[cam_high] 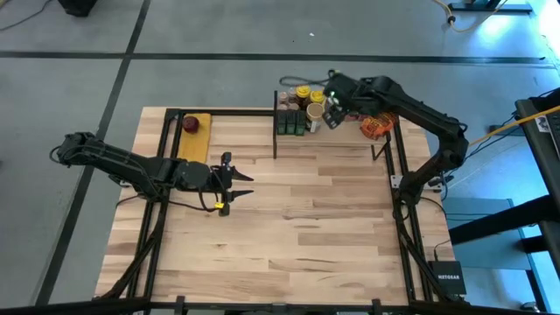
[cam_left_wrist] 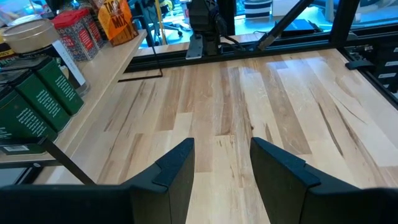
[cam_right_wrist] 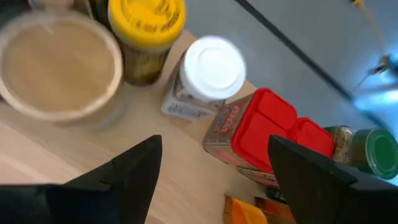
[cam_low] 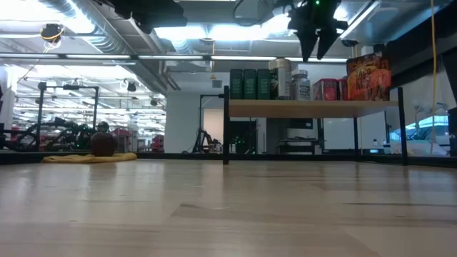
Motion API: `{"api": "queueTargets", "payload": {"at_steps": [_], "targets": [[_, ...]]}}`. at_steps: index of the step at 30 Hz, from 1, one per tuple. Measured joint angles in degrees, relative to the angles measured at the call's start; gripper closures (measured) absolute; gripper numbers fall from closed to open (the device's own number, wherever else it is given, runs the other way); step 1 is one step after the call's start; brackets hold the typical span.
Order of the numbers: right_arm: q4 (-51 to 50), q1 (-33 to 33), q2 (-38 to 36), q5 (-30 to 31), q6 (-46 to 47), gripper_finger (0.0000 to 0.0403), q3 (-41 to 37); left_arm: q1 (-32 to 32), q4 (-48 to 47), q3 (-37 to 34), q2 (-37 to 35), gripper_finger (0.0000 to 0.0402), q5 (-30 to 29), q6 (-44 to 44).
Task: Shelf spices
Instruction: Put the white seasoning bottle on the shelf
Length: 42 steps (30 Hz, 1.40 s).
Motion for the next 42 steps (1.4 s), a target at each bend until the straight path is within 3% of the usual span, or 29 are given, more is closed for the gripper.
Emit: {"api": "queueTargets", "payload": {"at_steps": [13,42], "targets": [[11.27,0.55,0.00,5.49,-3.96,0.0104,-9.72,0.00,0.07,0.00,0.00,0.0251,0.00,0.00],[18.92,-0.82,0.04,6.07,-7.15,0.0104,-14.00,0.02,-0.02,0.00,0.02,0.0251,0.00,0.00]]}}
